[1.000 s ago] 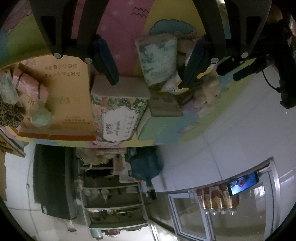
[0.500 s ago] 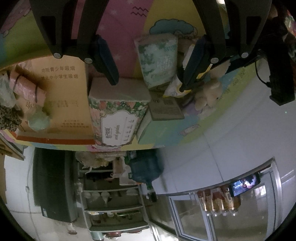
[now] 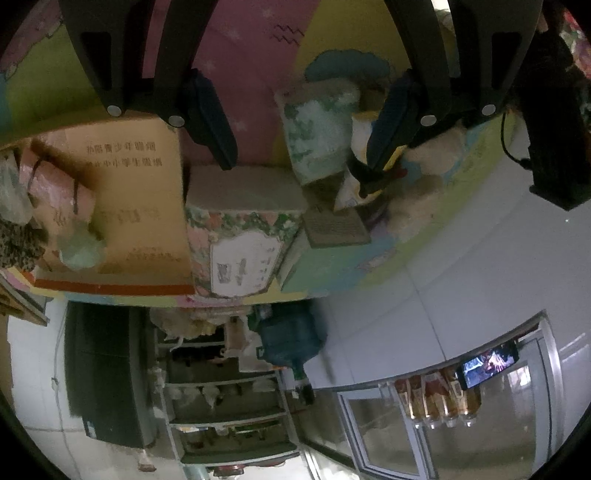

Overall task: Organize soft objects
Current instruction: 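Grasp the white plush with tiara with the left gripper while the right gripper grasps the green floral tissue pack, then carry the white plush and green tissue pack with both grippers over the tray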

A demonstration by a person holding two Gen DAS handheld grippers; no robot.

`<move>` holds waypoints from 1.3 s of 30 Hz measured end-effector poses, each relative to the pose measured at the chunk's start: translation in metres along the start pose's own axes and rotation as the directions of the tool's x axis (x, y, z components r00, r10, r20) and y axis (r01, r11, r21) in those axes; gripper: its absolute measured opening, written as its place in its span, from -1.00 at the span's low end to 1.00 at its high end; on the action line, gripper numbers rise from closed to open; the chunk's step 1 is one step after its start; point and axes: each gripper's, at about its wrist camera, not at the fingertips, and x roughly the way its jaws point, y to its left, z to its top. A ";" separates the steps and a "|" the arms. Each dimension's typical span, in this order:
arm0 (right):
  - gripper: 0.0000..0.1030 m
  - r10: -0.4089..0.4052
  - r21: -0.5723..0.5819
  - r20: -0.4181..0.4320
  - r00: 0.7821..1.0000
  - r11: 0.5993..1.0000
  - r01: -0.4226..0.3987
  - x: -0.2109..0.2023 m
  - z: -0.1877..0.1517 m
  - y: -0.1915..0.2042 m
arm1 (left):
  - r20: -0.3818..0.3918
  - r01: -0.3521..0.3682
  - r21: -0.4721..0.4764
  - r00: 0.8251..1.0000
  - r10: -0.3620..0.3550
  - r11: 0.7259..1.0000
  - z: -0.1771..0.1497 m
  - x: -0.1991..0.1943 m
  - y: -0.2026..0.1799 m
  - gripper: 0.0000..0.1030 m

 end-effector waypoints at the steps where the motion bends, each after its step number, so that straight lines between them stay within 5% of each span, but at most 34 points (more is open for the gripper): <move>1: 0.44 -0.002 -0.002 -0.010 1.000 1.000 0.002 0.000 -0.002 -0.001 | 0.005 -0.003 0.004 1.000 0.003 1.000 0.000 -0.001 -0.001 -0.27; 20: 0.44 -0.021 -0.122 -0.148 0.989 0.993 0.003 0.040 -0.017 0.023 | 0.137 -0.161 0.038 0.978 0.155 0.986 0.012 -0.053 0.013 -0.29; 37: 0.43 -0.100 -0.159 -0.138 0.985 0.984 0.078 0.051 -0.015 0.021 | 0.121 -0.161 0.049 0.981 0.154 0.986 0.010 -0.054 0.017 -0.29; 39: 0.13 -0.102 -0.170 -0.132 0.986 0.982 0.079 0.049 -0.016 0.021 | 0.120 -0.162 0.054 0.981 0.154 0.985 0.010 -0.054 0.016 -0.29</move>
